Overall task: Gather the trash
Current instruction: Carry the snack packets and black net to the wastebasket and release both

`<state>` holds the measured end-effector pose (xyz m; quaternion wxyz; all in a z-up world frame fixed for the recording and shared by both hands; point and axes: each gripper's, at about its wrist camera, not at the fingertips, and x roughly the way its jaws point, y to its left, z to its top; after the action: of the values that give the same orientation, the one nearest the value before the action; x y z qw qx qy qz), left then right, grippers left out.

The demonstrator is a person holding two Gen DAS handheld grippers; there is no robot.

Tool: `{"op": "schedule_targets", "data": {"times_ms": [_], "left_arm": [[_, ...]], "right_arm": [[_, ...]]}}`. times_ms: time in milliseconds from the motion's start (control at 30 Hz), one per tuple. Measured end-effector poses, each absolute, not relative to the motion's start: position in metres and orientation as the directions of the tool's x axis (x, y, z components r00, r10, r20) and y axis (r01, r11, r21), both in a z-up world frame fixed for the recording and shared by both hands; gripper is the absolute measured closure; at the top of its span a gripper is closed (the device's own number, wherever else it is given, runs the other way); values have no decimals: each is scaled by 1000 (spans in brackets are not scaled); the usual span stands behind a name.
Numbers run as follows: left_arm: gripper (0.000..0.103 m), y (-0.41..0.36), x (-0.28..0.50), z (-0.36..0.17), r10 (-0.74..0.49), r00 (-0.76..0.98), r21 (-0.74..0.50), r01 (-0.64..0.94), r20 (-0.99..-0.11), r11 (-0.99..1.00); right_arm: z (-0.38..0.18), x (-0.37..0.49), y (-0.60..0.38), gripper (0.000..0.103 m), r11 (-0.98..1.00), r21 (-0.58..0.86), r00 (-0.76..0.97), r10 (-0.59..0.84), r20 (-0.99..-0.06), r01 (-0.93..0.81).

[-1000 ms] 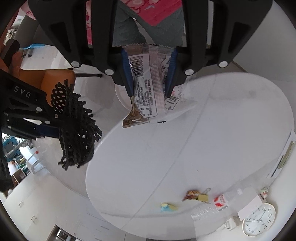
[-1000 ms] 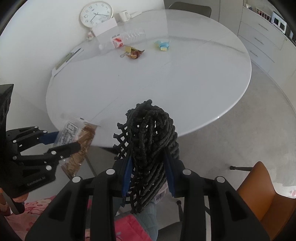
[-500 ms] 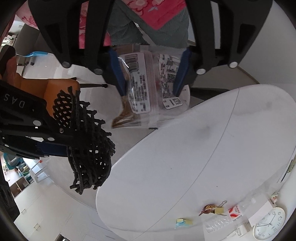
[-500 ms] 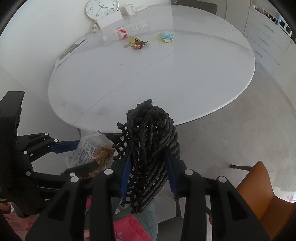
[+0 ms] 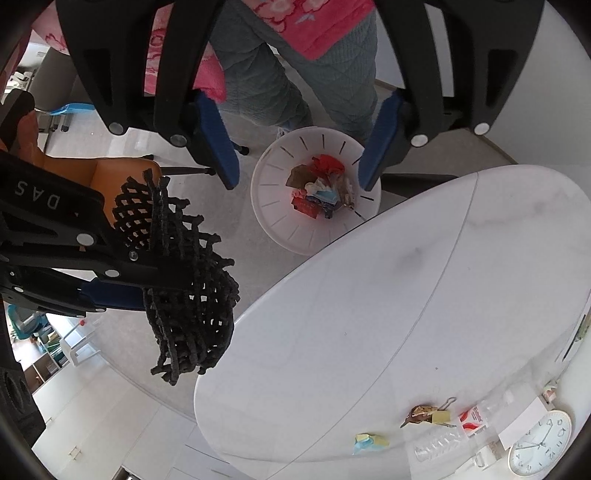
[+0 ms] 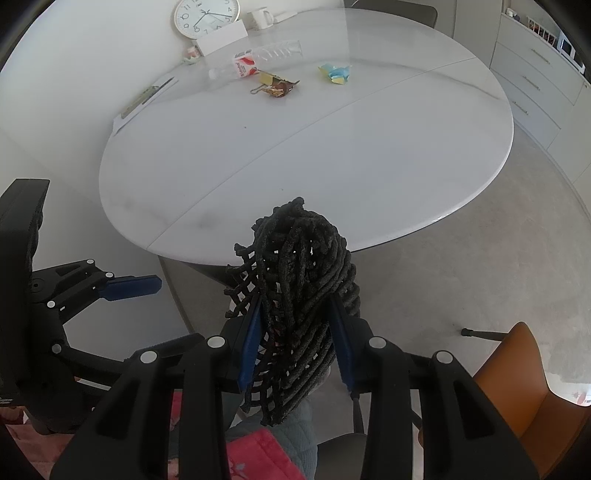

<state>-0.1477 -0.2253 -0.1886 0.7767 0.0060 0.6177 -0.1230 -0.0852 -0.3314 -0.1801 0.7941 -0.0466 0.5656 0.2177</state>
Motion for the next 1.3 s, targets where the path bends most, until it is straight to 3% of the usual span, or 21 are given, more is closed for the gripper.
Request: {"op": "schedule_targets", "data": {"times_ms": [433,600,700,767,900,967,1300], "left_arm": [[27,-192,-152,-165,-148,273,-115,131,-951,985],[24,-179,-158,-163,-126,287,-103,92,-950,990],[20,-173,-162,-161,-111,295,-93,73,-949,993],[18,-170,-163,-161,-105,297,-91,62,-949,994],[14,-164,-166,-160,-96,293,-89,38,-951,995],[12,-161,-166,-160,-95,291,-90,29,-952,995],[10,-151,-164,-152,-63,312,-69,-7,-948,998]], "right_arm": [[-210,-103,-328,65,891,196,194,295,-936,-409],[-222,-109,-312,52,877,193,170,292,-941,-440],[-225,-110,-304,40,873,193,165,293,-942,-449],[-224,-110,-300,24,875,183,173,286,-943,-449],[-219,-108,-295,16,880,167,193,275,-942,-444],[-215,-106,-297,5,891,157,213,268,-940,-427],[-206,-93,-305,3,913,178,239,278,-930,-367]]}}
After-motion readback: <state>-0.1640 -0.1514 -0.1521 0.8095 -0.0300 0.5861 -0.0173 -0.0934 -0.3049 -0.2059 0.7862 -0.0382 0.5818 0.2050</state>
